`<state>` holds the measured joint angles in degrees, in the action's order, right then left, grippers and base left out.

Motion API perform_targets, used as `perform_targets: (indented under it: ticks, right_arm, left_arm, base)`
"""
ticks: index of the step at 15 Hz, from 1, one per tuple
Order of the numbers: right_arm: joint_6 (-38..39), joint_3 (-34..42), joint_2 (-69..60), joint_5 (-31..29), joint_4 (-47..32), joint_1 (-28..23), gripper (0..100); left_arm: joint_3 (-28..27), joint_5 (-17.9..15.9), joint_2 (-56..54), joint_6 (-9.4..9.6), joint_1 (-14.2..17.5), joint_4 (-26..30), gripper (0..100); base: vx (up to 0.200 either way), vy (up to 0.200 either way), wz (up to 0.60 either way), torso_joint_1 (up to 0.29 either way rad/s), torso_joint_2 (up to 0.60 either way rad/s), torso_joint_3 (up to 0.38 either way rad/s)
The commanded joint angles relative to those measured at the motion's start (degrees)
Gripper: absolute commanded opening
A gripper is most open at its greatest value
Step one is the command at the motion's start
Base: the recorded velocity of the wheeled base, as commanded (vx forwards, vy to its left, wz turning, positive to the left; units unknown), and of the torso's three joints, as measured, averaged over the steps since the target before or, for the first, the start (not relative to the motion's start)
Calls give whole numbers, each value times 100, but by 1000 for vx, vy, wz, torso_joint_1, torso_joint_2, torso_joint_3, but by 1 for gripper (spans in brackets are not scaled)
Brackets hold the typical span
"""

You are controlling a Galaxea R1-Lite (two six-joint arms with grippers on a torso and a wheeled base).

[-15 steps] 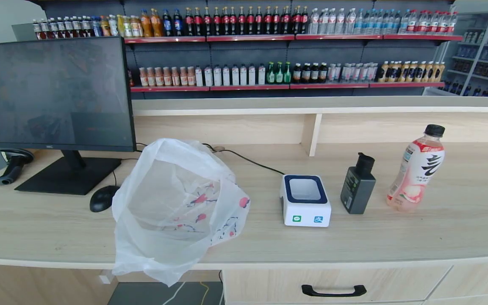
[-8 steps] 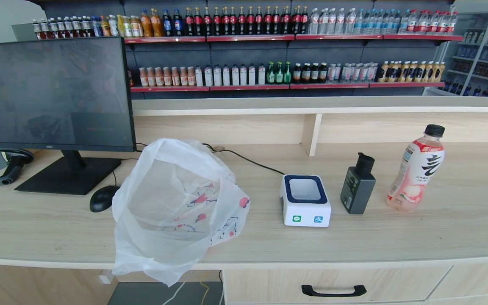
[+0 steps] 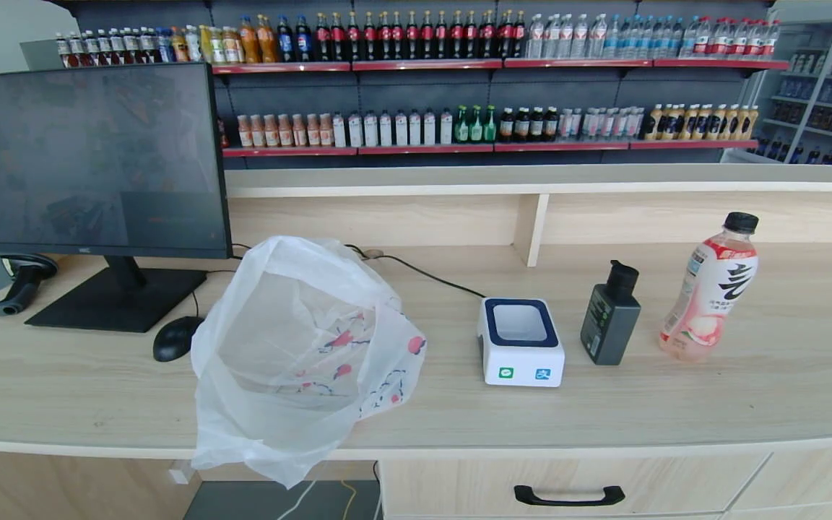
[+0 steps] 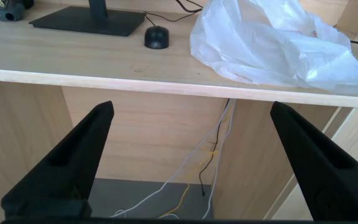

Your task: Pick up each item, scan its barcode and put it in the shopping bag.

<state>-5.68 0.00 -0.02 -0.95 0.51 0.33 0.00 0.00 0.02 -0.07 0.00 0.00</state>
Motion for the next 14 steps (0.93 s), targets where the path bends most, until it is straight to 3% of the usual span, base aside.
perform_targets:
  ticks: [1, 11, 12, 14]
  right_arm:
    - [-3, 0, 2, 16, 2, 2, 100]
    - [-12, 0, 2, 51, 19, 2, 100]
    - [50, -97, 2, 78, 107, 2, 100]
    - [568, -976, 688, 165, 186, 108, 100]
  left_arm:
    - [0, 0, -2, -1, 0, 0, 100]
    - [0, 0, -2, -1, 0, 0, 100]
    - [0, 0, -2, -1, 0, 0, 100]
    - [0, 0, -2, -1, 0, 0, 100]
  base:
    - [0, 0, 0, 0, 0, 0]
    - [0, 0, 0, 0, 0, 0]
    - [0, 0, 0, 0, 0, 0]
    - [0, 0, 0, 0, 0, 0]
